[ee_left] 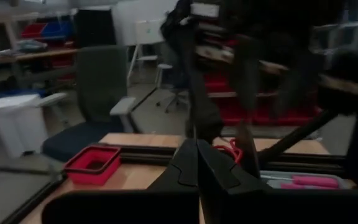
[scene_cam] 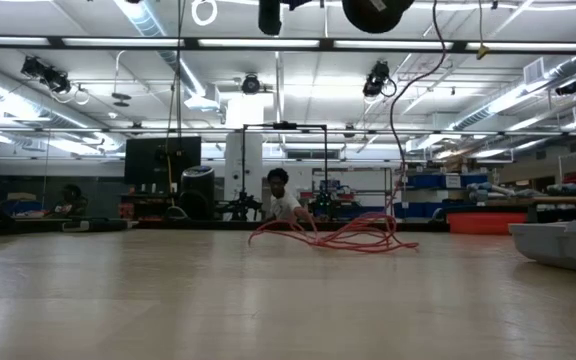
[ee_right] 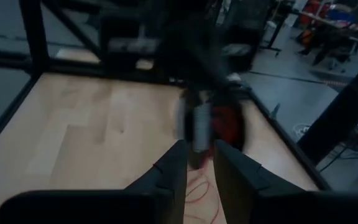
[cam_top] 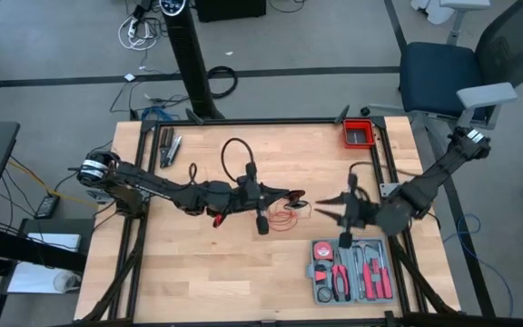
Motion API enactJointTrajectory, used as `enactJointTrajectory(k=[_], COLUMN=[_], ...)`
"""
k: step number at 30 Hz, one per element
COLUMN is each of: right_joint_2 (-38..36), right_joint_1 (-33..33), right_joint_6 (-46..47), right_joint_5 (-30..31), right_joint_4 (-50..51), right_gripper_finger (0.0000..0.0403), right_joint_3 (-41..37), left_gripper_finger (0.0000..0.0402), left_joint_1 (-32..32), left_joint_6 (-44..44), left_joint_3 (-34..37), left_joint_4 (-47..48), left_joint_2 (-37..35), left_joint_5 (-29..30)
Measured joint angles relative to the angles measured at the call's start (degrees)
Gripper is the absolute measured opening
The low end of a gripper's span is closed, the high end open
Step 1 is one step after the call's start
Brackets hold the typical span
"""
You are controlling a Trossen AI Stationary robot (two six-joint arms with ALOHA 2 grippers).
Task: Coil cords
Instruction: Coil the wire
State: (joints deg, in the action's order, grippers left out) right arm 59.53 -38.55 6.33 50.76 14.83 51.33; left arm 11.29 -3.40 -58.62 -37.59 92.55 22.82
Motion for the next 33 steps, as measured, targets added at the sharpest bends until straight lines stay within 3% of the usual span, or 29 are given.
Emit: enactJointTrajectory(k=[4,10,15,20,26,33], right_joint_2=[-3.82,-4.84,-3.38,-3.40,-3.41,-3.41], right_joint_1=[2.07,9.65,18.17,26.81,35.50,36.41], right_joint_6=[-1.70,-2.18,-6.61,-7.52,-6.97,-7.19], right_joint_5=[-2.86,-13.76,-24.86,-37.26,-51.91,-53.87], right_joint_4=[0.07,-0.57,-8.95,-16.17,-16.88,-16.81], right_gripper_finger=[0.0075,0.0075,0.0075,0.0074,0.0075,0.0073], right_joint_3=[0.00,-0.26,-5.03,-8.90,-9.34,-9.35], left_gripper_finger=[0.0000,0.0000,0.0000,0.0000,0.0000,0.0000], left_joint_1=[-0.92,-3.51,-5.06,-6.12,-6.54,-8.72], left_joint_6=[-2.59,-3.85,-3.50,-1.49,-0.71,5.07], left_joint_3=[5.50,12.17,14.82,15.04,15.04,15.04], left_joint_4=[-9.48,-23.00,-29.32,-29.93,-28.74,-23.22], left_joint_2=[0.00,0.00,0.00,0.00,0.00,0.00], left_joint_5=[-2.19,-6.31,-9.07,-9.20,-9.29,-13.01])
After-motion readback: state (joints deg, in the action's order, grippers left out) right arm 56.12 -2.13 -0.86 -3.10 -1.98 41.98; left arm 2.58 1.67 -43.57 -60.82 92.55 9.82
